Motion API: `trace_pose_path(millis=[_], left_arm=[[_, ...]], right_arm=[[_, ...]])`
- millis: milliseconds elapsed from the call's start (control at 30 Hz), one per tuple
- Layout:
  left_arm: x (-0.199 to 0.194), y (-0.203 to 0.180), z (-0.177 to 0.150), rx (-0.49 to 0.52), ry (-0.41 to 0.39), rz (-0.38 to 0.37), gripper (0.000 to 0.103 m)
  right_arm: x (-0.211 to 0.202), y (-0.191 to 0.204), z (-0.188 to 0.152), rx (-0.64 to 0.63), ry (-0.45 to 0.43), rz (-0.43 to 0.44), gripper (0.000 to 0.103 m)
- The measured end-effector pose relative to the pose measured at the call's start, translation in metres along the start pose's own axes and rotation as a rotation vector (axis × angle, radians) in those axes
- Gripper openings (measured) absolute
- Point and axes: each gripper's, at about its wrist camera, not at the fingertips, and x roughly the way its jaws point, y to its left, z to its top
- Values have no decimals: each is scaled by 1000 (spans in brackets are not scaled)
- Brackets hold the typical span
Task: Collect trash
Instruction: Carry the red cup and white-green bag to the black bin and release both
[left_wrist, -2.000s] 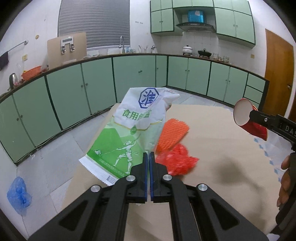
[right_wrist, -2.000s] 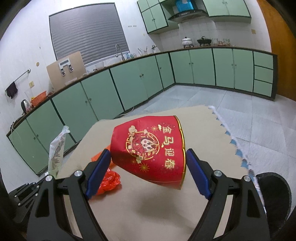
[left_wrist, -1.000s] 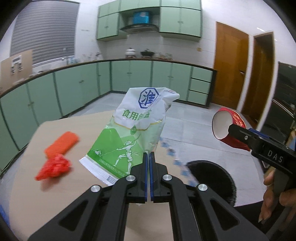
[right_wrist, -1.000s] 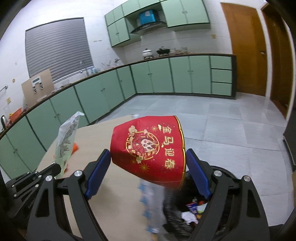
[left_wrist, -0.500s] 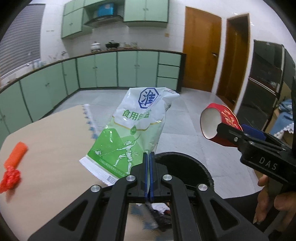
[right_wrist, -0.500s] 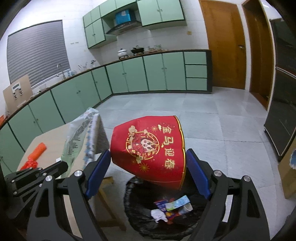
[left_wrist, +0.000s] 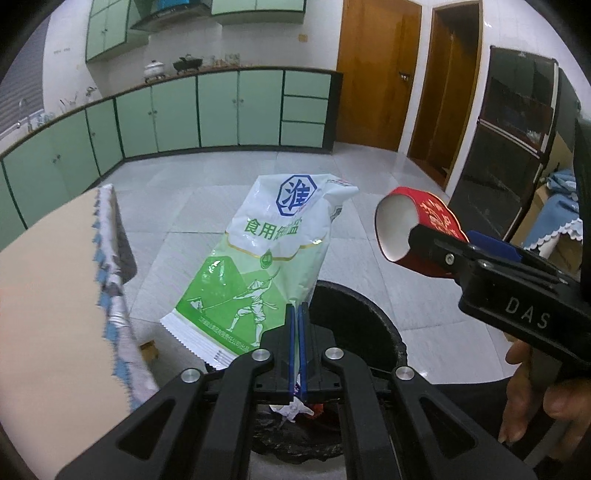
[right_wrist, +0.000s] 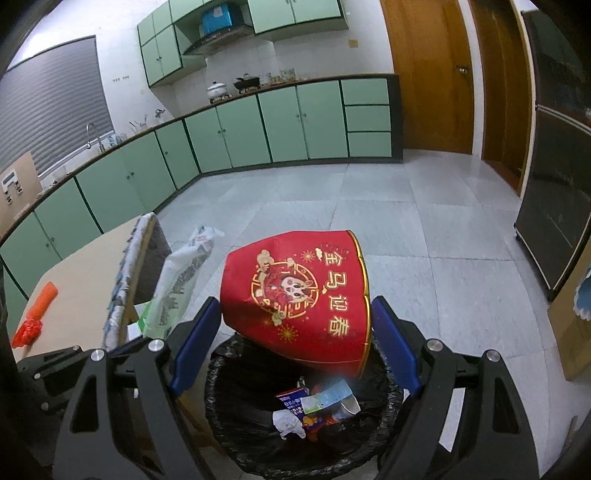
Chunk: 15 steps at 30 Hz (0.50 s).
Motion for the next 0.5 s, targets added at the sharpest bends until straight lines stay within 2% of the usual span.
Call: trace_pose_path(millis=[367, 500], left_arm=[[54, -12, -13, -5, 95, 24, 4], [65, -14, -13, 9, 113, 43, 6]], right_arm=[[51, -25, -4, 60, 126, -9, 81], [56, -29, -5, 73, 137, -8, 81]])
